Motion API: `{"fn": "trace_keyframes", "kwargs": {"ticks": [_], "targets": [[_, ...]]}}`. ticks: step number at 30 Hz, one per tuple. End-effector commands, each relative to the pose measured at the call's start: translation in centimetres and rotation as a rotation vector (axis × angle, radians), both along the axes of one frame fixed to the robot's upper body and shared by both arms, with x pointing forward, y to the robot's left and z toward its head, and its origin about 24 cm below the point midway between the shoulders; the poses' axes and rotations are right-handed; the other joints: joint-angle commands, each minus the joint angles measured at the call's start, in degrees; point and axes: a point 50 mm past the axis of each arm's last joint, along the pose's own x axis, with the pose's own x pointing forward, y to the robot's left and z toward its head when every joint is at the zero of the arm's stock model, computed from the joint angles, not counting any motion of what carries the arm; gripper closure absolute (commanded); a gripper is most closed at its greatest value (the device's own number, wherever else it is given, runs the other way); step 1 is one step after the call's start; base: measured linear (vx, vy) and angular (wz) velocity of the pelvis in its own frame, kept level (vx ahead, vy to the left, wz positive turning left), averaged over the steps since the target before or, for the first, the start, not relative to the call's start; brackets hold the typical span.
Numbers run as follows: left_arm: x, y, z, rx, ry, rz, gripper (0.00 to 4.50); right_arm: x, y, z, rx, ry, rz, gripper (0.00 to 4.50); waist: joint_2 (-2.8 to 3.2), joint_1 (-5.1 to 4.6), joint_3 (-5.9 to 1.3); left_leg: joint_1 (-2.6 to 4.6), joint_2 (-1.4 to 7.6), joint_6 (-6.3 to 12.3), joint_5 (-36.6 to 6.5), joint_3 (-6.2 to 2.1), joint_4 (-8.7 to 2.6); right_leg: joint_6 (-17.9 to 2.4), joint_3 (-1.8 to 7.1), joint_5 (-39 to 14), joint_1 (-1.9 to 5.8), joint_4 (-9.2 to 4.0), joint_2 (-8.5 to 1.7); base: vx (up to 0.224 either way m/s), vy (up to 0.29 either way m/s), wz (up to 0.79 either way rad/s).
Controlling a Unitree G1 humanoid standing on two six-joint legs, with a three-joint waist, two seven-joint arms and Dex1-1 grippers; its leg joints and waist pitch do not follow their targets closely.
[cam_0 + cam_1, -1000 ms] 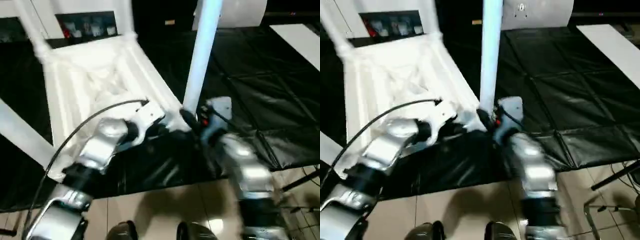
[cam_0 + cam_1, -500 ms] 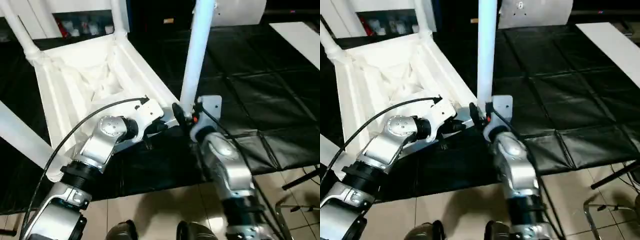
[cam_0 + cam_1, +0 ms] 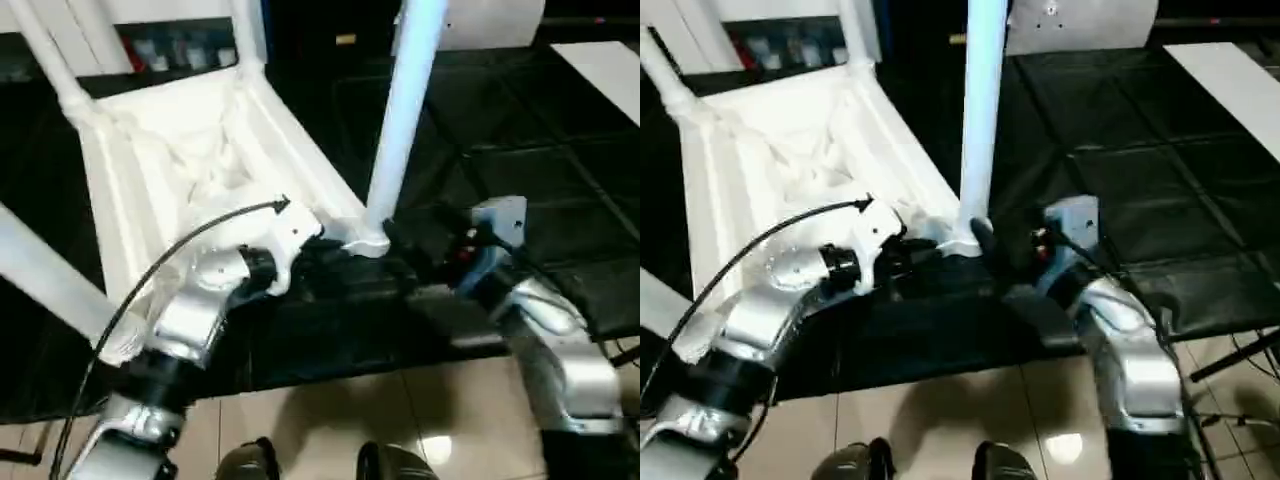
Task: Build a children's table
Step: Rotate leg to tighten
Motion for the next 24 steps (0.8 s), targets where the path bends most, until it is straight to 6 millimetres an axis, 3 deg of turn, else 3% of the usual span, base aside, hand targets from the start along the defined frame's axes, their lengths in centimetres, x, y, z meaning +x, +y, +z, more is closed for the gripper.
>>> {"fn": "trace_keyframes", "kwargs": {"ticks": [1,2,4,5,6,7,10,11,13,16,17,19,20,24], "targets": [[-0.4,0.4,0.5,-0.042,-0.002,0.025,3.53,-0.8,0.6,0.9,0.036,-0.005,0.099,0.0,-0.45,0.5,-3.99,0.85,3.8,7.17,-7.9,-2.11,-2.9,-12.63,3.51,-7.16,3.4,-4.52,-5.38,0.0,0.0,0.0],[-0.6,0.4,0.5,-0.047,-0.003,0.026,3.23,-0.8,0.7,1.0,0.041,-0.004,0.112,0.0,-0.46,0.46,-3.97,0.89,3.78,6.98,-8.13,-2.11,-2.93,-12.42,3.5,-7.82,3.38,-4.55,-5.31,0.0,0.0,0.0],[-2.0,0.6,0.5,-0.081,0.015,0.04,3.14,-1.3,1.8,1.5,0.061,-0.01,0.197,0.0,-0.44,0.61,-3.93,0.98,3.82,5.86,-9.16,-2.15,-2.99,-11.72,3.5,-10.88,3.26,-4.69,-5.43,0.0,0.0,0.0],[-2.0,0.6,0.5,-0.081,0.015,0.04,3.06,-1.3,1.8,1.5,0.061,-0.01,0.197,0.0,-0.51,0.58,-3.88,0.65,3.87,5.7,-8.86,-2.32,-3.09,-11.63,3.48,-10.91,3.54,-4.68,-5.63,0.0,0.0,0.0],[-2.6,0.8,0.3,-0.087,0.027,0.05,3.06,-1.3,2.2,1.6,0.063,-0.009,0.21,0.0,-0.37,0.6,-3.82,1.08,3.83,5.35,-9.4,-2.14,-3.1,-11.11,3.54,-12.26,2.92,-4.93,-5.31,0.0,0.0,0.0],[-3.6,1.0,0.1,-0.095,0.043,0.061,2.97,-1.2,2.8,1.7,0.058,-0.013,0.227,0.0,-0.37,0.42,-3.69,0.79,3.9,4.94,-9.63,-2.27,-3.23,-10.96,3.55,-13.03,3.06,-4.96,-5.46,0.0,0.0,0.0],[-4.9,1.4,-0.4,-0.099,0.073,0.073,2.69,-0.6,3.5,1.7,0.046,-0.009,0.21,0.0,-0.37,0.54,-3.59,1.14,3.79,4.08,-10.08,-2.15,-3.32,-10.03,3.64,-15.12,2.6,-5.21,-5.19,0.0,0.0,0.0],[-6.1,1.8,-1.0,-0.086,0.097,0.081,2.66,0.0,3.9,1.8,0.044,-0.005,0.195,0.0,-0.74,0.46,-3.58,1.08,3.79,3.91,-10.13,-2.13,-3.37,-9.74,3.66,-15.4,2.65,-5.22,-5.17,0.0,0.0,0.0],[-7.8,2.6,-1.8,-0.067,0.142,0.1,2.45,0.8,4.4,1.7,0.033,0.007,0.168,0.0,-0.42,0.39,-3.42,1.0,3.82,3.33,-10.58,-2.26,-3.63,-9.24,3.65,-16.57,2.58,-5.26,-5.18,0.0,0.0,0.0],[-9.4,3.4,-2.4,-0.044,0.176,0.115,2.22,1.5,4.8,1.4,0.001,0.019,0.15,0.0,-0.67,0.58,-3.48,1.28,3.87,2.43,-11.04,-2.19,-3.56,-8.67,3.85,-16.64,2.36,-5.1,-5.19,0.0,0.0,0.0],[-9.8,3.7,-2.5,-0.035,0.184,0.119,2.17,2.0,4.8,1.2,-0.015,0.024,0.13,0.0,-1.04,0.49,-3.51,1.09,3.86,2.37,-10.71,-2.22,-3.68,-8.74,3.77,-16.26,2.48,-5.07,-5.15,0.0,0.0,0.0],[-10.4,4.1,-2.6,-0.023,0.194,0.122,1.8,2.7,4.7,0.9,-0.032,0.035,0.093,0.0,-0.63,0.57,-3.36,1.4,3.82,1.88,-11.04,-2.12,-3.74,-8.73,3.87,-16.19,2.19,-5.14,-5.0,0.0,0.0,0.0],[-10.7,4.3,-2.4,-0.023,0.197,0.126,1.76,3.2,4.6,0.7,-0.04,0.037,0.059,0.0,-0.89,0.65,-3.47,1.54,3.78,1.78,-11.17,-1.96,-3.64,-8.79,3.92,-15.94,2.17,-5.17,-4.98,0.0,0.0,0.0],[-11.4,4.9,-2.2,-0.029,0.209,0.123,1.36,4.1,3.8,0.5,-0.065,0.035,-0.007,0.0,-0.8,0.71,-3.52,1.46,3.74,1.69,-10.72,-2.01,-3.59,-8.98,3.98,-14.01,2.41,-4.87,-5.06,0.0,0.0,0.0]]}}
